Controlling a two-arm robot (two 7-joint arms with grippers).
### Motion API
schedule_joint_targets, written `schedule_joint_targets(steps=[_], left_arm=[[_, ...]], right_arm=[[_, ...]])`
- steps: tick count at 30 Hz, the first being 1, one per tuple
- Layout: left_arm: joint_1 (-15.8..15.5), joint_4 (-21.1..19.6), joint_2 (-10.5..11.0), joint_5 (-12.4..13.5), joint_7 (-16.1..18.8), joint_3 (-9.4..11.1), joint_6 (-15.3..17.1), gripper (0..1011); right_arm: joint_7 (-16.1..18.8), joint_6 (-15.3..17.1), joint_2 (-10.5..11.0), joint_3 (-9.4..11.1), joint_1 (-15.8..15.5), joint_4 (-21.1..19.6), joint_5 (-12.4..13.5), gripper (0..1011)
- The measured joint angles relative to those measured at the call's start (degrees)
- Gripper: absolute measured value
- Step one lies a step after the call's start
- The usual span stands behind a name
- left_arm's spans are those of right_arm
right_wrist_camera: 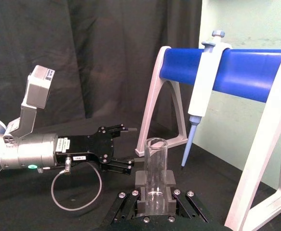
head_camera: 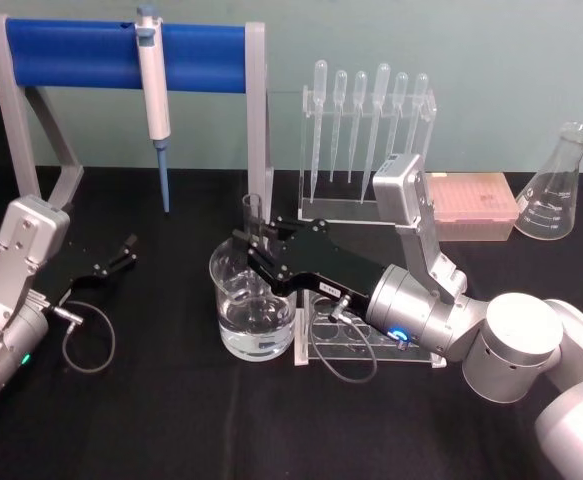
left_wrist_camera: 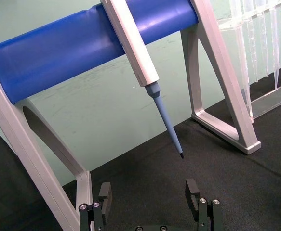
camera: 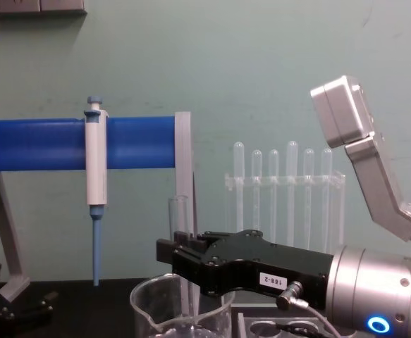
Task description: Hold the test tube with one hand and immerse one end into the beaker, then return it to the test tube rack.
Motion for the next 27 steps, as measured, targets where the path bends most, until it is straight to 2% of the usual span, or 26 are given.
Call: schedule_joint_targets(steps=[27], left_arm=[[0.0, 0.0, 0.0, 0.0, 0.0, 0.0, 0.0, 1000]], right_arm=[[-0.04, -0.17, -0.02, -0.06, 0.09, 0.26, 0.16, 224]])
